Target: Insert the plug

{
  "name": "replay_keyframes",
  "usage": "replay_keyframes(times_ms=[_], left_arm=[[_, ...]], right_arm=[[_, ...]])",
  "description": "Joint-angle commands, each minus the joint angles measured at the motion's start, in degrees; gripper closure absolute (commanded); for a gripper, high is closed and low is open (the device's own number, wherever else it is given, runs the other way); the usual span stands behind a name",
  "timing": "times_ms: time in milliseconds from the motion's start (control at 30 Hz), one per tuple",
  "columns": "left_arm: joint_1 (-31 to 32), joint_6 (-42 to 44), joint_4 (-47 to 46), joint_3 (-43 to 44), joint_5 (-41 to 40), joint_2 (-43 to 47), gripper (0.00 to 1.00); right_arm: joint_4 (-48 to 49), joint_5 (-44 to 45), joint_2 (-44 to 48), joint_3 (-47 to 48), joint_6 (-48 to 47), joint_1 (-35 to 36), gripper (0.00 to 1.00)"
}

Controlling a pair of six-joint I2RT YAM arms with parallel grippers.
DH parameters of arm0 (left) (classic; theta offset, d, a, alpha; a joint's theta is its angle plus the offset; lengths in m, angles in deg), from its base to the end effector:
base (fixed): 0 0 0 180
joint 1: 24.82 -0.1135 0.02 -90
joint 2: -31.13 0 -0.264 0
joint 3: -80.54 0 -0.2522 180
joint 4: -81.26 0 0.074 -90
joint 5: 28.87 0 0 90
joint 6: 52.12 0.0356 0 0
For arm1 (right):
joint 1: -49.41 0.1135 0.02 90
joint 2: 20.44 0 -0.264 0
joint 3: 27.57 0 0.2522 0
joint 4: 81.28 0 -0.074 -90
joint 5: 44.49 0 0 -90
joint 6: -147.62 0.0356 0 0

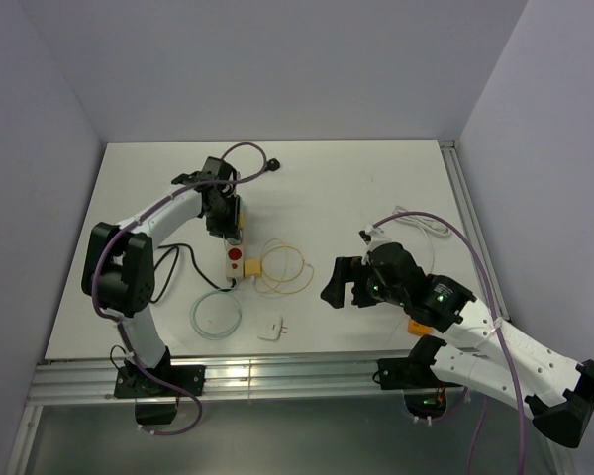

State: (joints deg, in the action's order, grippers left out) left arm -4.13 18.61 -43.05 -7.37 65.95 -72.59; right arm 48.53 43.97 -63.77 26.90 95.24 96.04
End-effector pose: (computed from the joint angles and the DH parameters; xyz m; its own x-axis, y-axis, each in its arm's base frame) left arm 0.3468 -0.1342 0.2181 -0.9410 0.0039 -0.3384 0.0761 0.9767 -0.2004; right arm 0.1095 0.1173 0.2743 -0.7950 0.0470 -0.6048 -0.3228 0.8113 0.4875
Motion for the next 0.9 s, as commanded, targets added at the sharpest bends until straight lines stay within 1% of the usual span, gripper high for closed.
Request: replay_keyframes(times_ms=[0, 200, 300, 533, 733, 867], left_arm=[[0.14, 0.19, 5.52, 1.64, -2.0, -3.67, 1.0], [0.14, -0.5, 10.62, 5.08, -4.55, -7.01, 1.0], [0.49, -1.21, 11.33, 5.26, -7.62, -7.55, 1.0], [2.51, -2.62, 13.78, 7.28, -11.93, -9.39, 1.0], [4.62, -3.06, 14.58, 9.04, -14.22, -12.29, 1.0], [5.06, -2.79, 13.62, 9.13, -14.13, -13.69, 1.0]], right_arm=[[2.06, 0.14, 0.71, -0.01, -1.06, 0.3, 0.0], [1.71, -0.04, 0.88, 0.6, -1.94, 0.21, 0.0], [2.32, -0.39, 1.14, 0.16, -2.29, 0.21, 0.0], [2.5, -1.18, 0.09, 0.69, -3.61, 0.21, 0.0], [2.32, -1.18, 0.26, 0.86, -4.31, 0.3, 0.0], [2.24, -1.18, 0.27, 0.69, -4.49, 0.21, 0.0]])
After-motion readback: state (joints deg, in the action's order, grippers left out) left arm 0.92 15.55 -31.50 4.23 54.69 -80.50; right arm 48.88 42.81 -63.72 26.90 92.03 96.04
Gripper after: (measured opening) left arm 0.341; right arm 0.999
